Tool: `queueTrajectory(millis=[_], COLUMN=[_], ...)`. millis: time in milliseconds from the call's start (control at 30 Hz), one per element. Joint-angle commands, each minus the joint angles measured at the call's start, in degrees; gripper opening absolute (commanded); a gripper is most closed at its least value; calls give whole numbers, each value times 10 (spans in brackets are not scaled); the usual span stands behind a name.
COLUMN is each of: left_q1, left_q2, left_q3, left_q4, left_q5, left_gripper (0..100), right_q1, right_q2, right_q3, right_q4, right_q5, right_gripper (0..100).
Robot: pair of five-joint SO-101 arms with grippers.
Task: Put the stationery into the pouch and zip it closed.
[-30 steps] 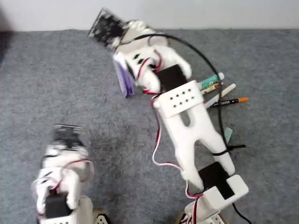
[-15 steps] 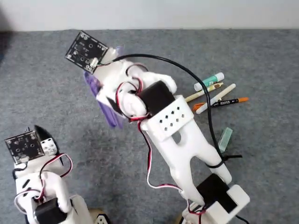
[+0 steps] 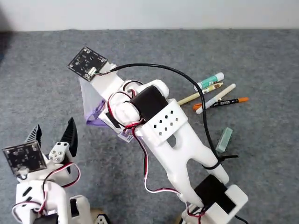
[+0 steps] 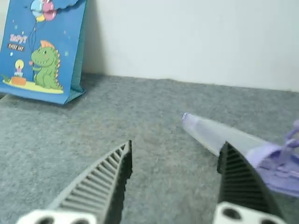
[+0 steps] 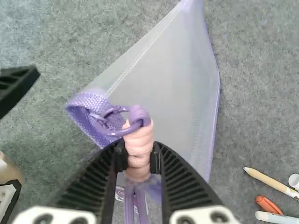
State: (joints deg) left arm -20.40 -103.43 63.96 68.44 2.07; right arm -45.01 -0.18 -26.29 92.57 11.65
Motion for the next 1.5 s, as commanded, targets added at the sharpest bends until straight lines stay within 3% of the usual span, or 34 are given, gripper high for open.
queueTrajectory(millis=[0, 267, 733, 1000, 1467], left_q1=[25, 135, 135, 138, 139], left_q2=[-4, -2, -3, -4, -4], left_q3=[-39, -58, 59, 95, 118], left_q4=[4, 46, -38, -40, -42], left_q5=[7, 7, 2, -49, -50], left_gripper=[291, 290, 290, 290, 265], right_q1=[-2, -3, -3, -3, -22], right_q2=[-21, -15, -16, -15, -16], right_q3=[-9, -9, -10, -10, -10], right_q4=[3, 3, 50, 47, 51], right_q5=[-6, -6, -6, -6, -6], right_gripper=[8, 8, 8, 8, 8])
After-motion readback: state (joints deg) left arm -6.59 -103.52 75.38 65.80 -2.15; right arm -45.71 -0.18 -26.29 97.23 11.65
